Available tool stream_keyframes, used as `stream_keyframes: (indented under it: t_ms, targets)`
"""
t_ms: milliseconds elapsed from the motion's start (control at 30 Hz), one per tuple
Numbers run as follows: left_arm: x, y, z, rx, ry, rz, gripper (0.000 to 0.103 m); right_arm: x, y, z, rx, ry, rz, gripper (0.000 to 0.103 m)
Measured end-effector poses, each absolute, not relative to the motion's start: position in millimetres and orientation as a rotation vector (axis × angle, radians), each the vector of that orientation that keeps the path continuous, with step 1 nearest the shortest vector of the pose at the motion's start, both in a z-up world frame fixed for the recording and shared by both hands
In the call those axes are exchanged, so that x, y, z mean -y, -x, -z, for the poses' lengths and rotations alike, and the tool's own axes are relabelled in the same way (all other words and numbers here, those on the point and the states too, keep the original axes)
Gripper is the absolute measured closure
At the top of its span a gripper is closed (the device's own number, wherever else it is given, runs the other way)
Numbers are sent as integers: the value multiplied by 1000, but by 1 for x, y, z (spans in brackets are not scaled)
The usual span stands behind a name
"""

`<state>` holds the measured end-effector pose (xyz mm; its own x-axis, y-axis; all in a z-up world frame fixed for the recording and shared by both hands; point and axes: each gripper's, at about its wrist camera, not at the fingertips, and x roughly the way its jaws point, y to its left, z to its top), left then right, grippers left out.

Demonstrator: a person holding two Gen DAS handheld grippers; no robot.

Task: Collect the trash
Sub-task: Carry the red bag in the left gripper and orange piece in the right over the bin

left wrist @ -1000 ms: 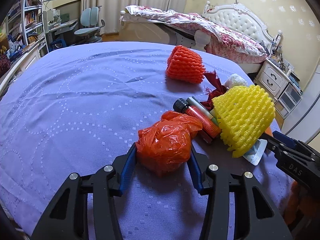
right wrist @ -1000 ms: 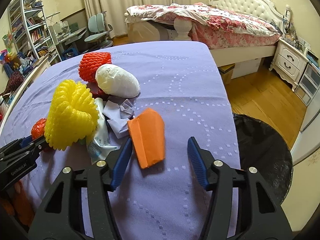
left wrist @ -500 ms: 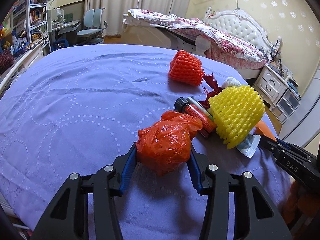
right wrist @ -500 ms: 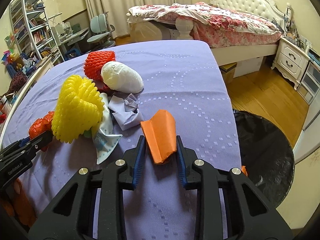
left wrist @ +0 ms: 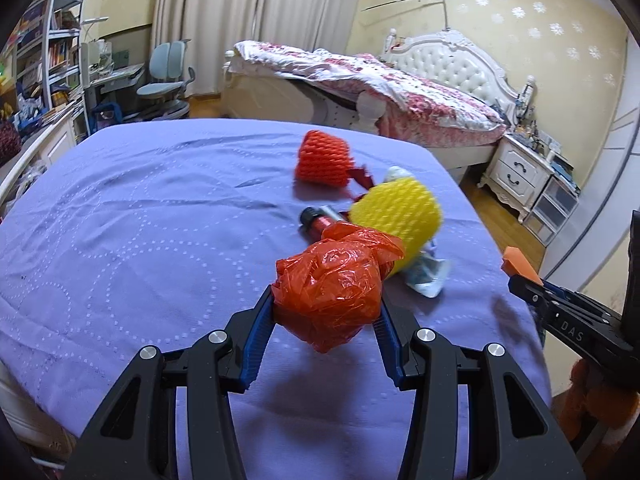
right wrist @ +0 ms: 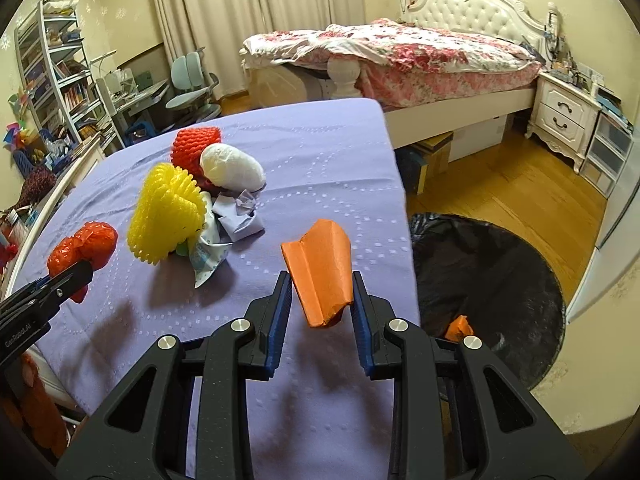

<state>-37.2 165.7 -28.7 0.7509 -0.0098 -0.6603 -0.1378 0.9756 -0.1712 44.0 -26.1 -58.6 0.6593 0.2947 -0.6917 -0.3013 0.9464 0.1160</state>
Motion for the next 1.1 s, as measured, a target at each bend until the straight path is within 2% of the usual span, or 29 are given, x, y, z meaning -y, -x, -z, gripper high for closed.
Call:
stream_keyframes:
  t_ms: [433,1100]
  targets:
    - [-91,11,24,-694,162,82,55,80,-39,51,-731,-44,-217,75]
    - [9,-42,42,-733,65,237,55,154,-60,69,-728,-118,-49,74]
